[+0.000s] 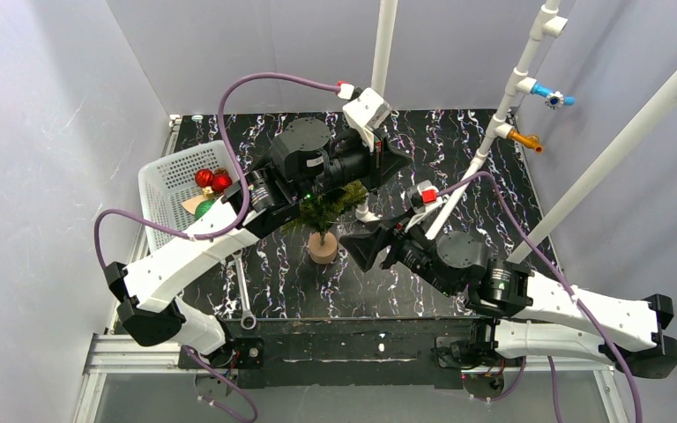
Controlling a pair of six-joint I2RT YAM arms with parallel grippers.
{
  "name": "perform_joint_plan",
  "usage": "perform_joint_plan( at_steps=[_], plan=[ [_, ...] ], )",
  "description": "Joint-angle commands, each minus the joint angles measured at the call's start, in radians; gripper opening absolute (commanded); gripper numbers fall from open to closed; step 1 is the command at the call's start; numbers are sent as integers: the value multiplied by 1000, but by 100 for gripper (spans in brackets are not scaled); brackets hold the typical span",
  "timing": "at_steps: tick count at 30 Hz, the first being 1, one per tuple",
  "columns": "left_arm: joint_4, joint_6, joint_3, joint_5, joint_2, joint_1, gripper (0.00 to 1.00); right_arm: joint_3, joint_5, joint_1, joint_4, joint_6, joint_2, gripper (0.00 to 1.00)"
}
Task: Decorate the small christmas tree
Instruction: Wrap the decoration item around the Christmas tree.
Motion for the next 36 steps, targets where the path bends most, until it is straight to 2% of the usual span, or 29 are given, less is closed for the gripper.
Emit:
perform_joint_plan(
  at_steps=[1, 6, 8, 11, 16, 21, 26, 31, 33, 35, 36],
  plan=[
    [66, 2, -7, 4, -55, 2, 0, 5, 58, 4, 150, 13, 19, 82],
    [64, -4, -8, 8, -51, 1, 0, -5, 160, 3, 155, 69, 32, 71],
    [68, -5, -10, 10, -51, 2, 0, -10, 174, 2, 152, 80, 35, 64],
    [75, -9, -15, 9, -50, 0, 0, -13, 191, 3, 135, 99, 38, 47],
    [83, -17, -21, 9, -53, 1, 0, -25, 256, 1, 102, 138, 47, 35],
    [87, -21, -31, 12, -55, 1, 0, -32, 284, -2, 94, 140, 49, 33],
    [90, -28, -29, 17, -52, 0, 0, -21, 267, -8, 74, 144, 52, 44],
    [93, -34, -30, 20, -50, 1, 0, -18, 268, -13, 80, 149, 66, 39],
    [89, -31, -32, 19, -52, 1, 0, -6, 283, -17, 69, 159, 82, 28],
    [86, -21, -39, 5, -59, 1, 0, 18, 306, -23, 8, 194, 100, 5],
    [87, -14, -44, 1, -62, 1, 0, 29, 324, -23, -30, 217, 107, 1]
  ],
)
